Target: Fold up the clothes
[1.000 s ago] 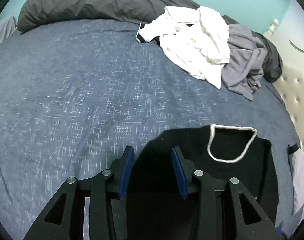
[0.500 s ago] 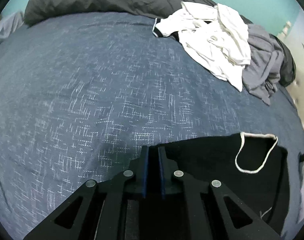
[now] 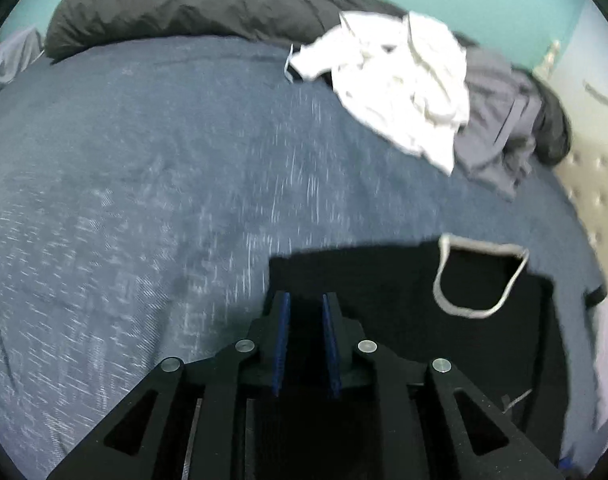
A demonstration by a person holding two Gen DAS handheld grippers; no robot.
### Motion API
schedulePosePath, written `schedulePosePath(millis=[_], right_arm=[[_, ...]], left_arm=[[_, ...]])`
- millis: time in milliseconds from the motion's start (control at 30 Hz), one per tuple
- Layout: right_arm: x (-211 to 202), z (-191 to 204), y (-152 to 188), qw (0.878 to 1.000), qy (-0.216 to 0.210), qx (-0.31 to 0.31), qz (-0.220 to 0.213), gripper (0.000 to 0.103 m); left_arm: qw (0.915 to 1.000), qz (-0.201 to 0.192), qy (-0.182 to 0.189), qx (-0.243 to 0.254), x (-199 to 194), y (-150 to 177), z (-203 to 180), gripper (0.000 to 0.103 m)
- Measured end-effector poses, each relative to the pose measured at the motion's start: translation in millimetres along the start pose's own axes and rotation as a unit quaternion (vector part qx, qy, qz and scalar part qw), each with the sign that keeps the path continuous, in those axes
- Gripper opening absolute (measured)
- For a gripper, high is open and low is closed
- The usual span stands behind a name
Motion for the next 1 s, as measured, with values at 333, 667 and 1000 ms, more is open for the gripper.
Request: schedulePosePath(millis=[333,667,1000], right_arm=[[-6,-5,-6,1.000,0.005,0.012,-0.016,0.040],[-48,-1,-10,0.998,0.000,0.026,-0.055,0.040],[-95,-2,30,0.994,0.041,-0.069,0.071,0.050]], left_arm=[[0.9995,0.008,0.027,0.016,-51,21,-19,0.043],[0.9971,0.038,0.063,0.018,-170,145,-23,0.045],[0.9914,0.088,0.095,-0.018,-235,266,-7,0.045]])
Point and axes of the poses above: each gripper's, at about its wrist camera, not at the fingertips, and x roughly the way its jaws point, z to its left, y to its underside, the point moved 4 cm from there along x, roughly the way its jaws point, and after that the axes turned 8 degrees about y, right-handed, at the moved point
